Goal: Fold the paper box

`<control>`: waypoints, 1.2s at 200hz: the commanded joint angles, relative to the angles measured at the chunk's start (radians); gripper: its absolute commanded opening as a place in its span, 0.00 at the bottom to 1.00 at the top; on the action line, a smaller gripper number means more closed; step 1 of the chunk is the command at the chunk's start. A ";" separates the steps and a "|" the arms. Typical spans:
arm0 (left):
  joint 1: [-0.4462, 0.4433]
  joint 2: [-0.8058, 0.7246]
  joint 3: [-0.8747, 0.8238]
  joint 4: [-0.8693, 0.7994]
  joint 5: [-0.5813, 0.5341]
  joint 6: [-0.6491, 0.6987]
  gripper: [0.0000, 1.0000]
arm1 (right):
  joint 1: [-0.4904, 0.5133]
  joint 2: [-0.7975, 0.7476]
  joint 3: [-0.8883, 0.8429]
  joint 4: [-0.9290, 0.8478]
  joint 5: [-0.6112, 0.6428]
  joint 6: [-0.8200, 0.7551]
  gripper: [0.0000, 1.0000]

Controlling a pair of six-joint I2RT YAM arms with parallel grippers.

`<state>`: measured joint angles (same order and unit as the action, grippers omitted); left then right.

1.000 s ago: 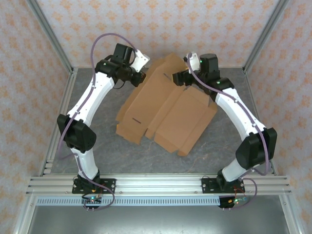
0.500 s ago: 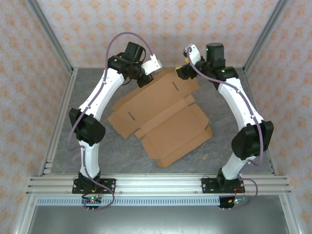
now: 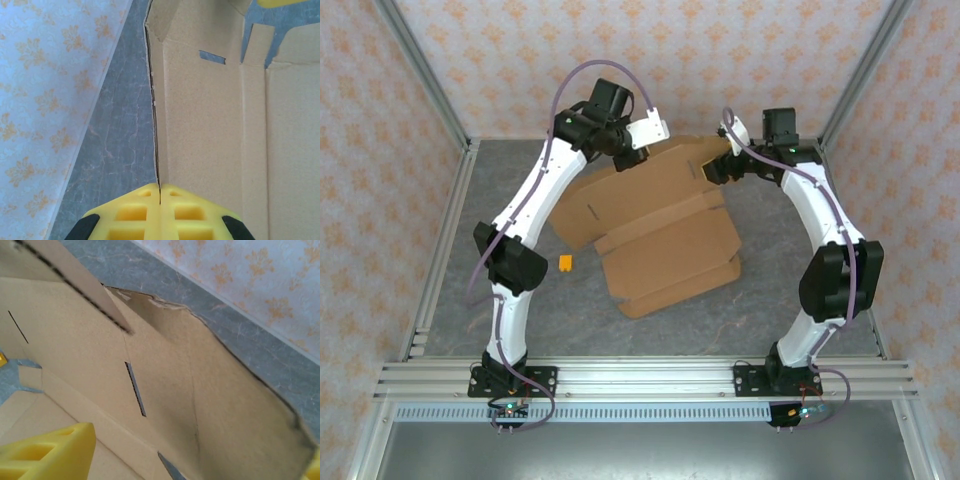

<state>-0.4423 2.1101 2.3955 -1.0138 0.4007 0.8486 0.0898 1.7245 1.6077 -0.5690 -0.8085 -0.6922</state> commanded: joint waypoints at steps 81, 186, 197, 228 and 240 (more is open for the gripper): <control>-0.096 0.061 0.033 0.120 -0.174 0.203 0.00 | -0.010 -0.198 -0.222 0.303 0.033 0.027 0.73; -0.129 0.080 0.039 0.142 -0.218 0.218 0.00 | 0.002 -0.056 -0.113 0.237 -0.125 -0.102 0.30; -0.129 0.082 0.039 0.139 -0.230 0.214 0.00 | 0.002 -0.050 -0.103 0.216 -0.126 -0.120 0.23; -0.129 0.084 0.036 0.128 -0.258 0.215 0.00 | 0.001 -0.008 -0.035 0.105 -0.175 -0.203 0.11; -0.129 0.081 0.033 0.126 -0.268 0.214 0.03 | 0.001 0.010 -0.007 0.064 -0.189 -0.238 0.07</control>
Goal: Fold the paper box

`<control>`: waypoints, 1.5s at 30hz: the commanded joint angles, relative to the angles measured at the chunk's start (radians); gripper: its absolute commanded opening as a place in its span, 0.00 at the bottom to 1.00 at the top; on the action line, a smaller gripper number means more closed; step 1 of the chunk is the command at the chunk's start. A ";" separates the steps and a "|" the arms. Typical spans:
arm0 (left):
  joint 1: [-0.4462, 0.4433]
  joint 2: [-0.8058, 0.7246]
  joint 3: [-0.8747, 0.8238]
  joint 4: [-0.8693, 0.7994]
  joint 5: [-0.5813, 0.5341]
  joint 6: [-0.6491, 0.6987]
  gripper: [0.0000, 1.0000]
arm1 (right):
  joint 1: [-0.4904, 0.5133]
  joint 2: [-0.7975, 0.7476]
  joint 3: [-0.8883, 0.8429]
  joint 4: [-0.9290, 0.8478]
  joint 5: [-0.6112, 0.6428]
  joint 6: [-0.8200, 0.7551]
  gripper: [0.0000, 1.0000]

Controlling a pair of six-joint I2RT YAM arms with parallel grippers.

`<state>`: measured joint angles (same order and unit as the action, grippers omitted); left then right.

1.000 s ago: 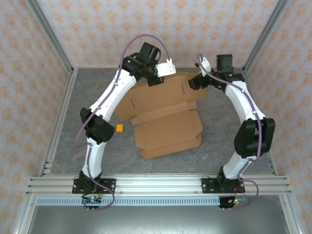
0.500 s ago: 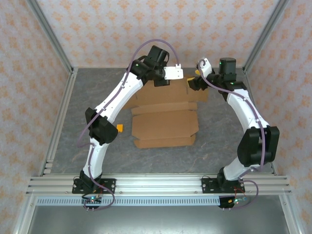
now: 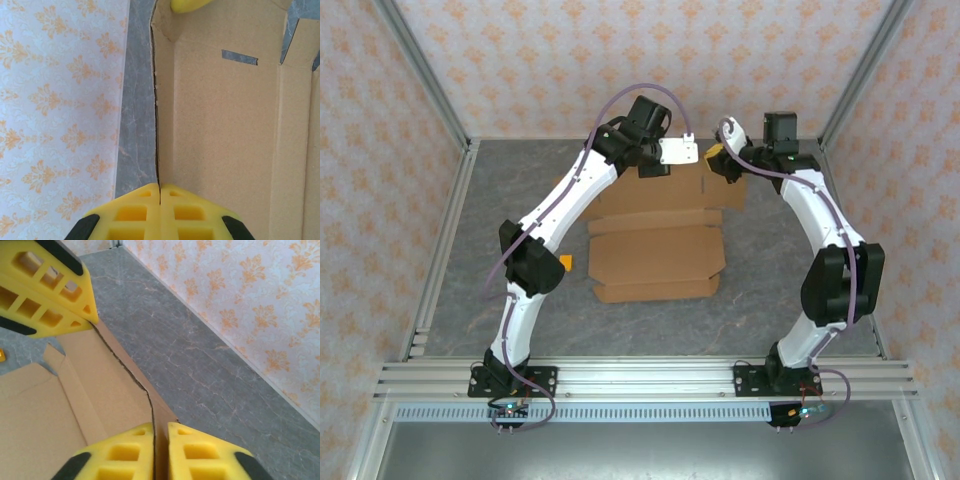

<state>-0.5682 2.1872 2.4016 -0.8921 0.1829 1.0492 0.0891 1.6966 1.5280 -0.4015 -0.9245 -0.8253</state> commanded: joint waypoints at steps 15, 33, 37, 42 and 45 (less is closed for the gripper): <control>0.069 -0.039 -0.053 0.005 -0.007 0.041 0.44 | -0.017 0.095 0.158 -0.224 -0.133 -0.268 0.00; 0.074 -0.065 -0.158 0.052 -0.014 0.015 0.00 | -0.023 0.119 0.166 -0.173 -0.093 -0.185 0.13; 0.055 -0.072 -0.159 0.056 -0.078 -0.019 0.00 | -0.023 0.089 0.159 -0.127 -0.008 -0.002 0.42; 0.027 -0.088 -0.207 0.112 -0.205 -0.054 0.00 | -0.023 -0.016 0.070 -0.086 0.151 0.253 0.53; 0.017 -0.115 -0.271 0.167 -0.230 -0.059 0.00 | -0.023 -0.101 -0.037 -0.035 0.214 0.339 0.54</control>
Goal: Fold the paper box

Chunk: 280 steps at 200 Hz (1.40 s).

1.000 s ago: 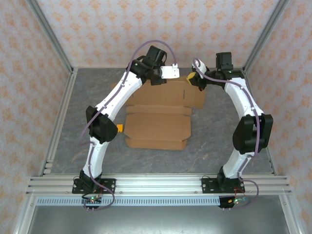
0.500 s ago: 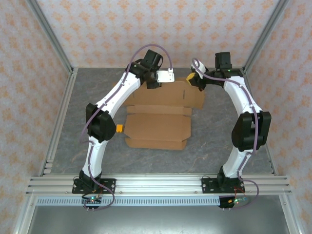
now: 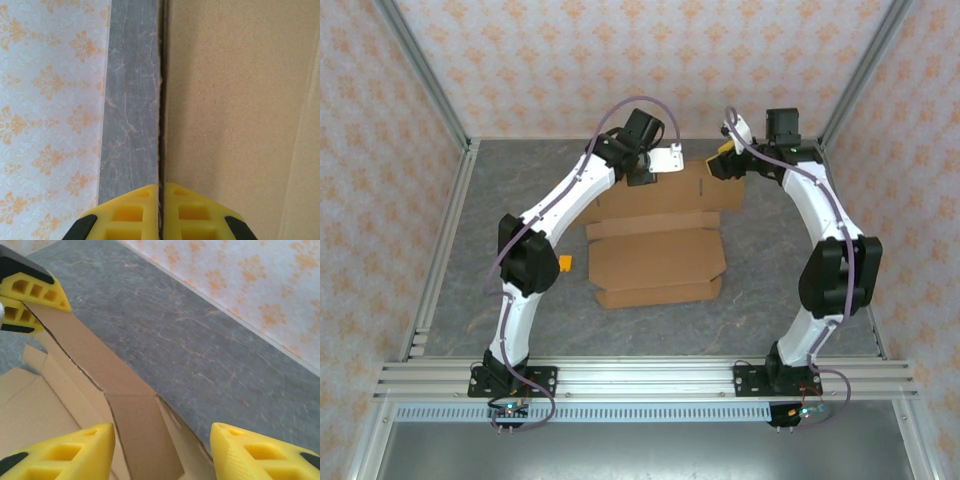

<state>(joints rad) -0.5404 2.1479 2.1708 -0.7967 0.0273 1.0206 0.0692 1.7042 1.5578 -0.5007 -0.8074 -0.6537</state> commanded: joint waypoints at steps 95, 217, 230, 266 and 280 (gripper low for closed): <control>-0.061 -0.179 -0.271 0.259 -0.180 -0.060 0.00 | -0.011 -0.325 -0.327 0.100 0.356 0.614 0.54; -0.059 -0.010 -0.006 0.051 -0.171 -0.130 0.00 | 0.315 -0.220 -0.816 0.949 0.458 1.260 0.42; -0.058 -0.001 0.012 0.038 -0.166 -0.134 0.00 | 0.329 -0.098 -0.777 1.046 0.474 1.333 0.38; -0.056 0.013 0.028 0.025 -0.153 -0.128 0.00 | 0.351 0.148 -0.658 1.176 0.471 1.451 0.28; -0.052 0.021 0.034 0.021 -0.152 -0.129 0.00 | 0.357 0.188 -0.634 1.180 0.489 1.452 0.25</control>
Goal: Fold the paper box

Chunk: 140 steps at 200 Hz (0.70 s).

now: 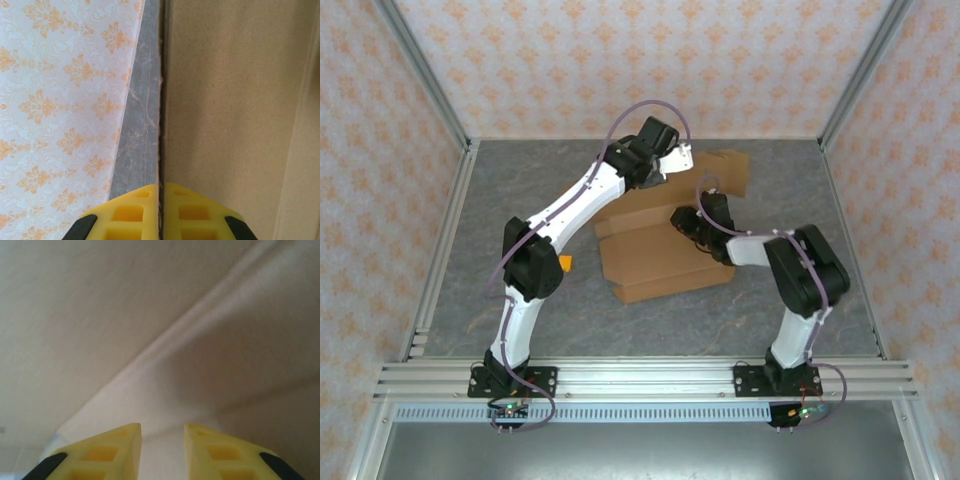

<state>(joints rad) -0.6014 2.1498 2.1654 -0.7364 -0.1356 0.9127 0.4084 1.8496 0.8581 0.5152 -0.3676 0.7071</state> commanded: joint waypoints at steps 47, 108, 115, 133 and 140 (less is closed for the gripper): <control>0.017 0.042 0.050 -0.041 0.030 -0.026 0.00 | 0.036 0.131 0.105 0.185 0.101 0.107 0.22; 0.018 0.079 0.086 -0.061 0.027 -0.021 0.00 | 0.036 0.199 0.141 0.185 0.132 0.094 0.21; 0.017 0.078 0.085 -0.060 0.029 -0.021 0.00 | 0.036 0.204 0.141 0.175 0.142 0.102 0.20; 0.017 0.078 0.085 -0.058 0.028 -0.026 0.00 | 0.036 0.209 0.158 0.107 0.166 0.124 0.18; 0.018 0.078 0.085 -0.059 0.031 -0.027 0.00 | 0.036 0.211 0.163 0.083 0.177 0.136 0.18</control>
<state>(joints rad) -0.5884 2.2211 2.2124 -0.7708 -0.1127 0.9085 0.4427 2.0430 0.9833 0.6659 -0.2626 0.8062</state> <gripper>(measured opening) 0.061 0.183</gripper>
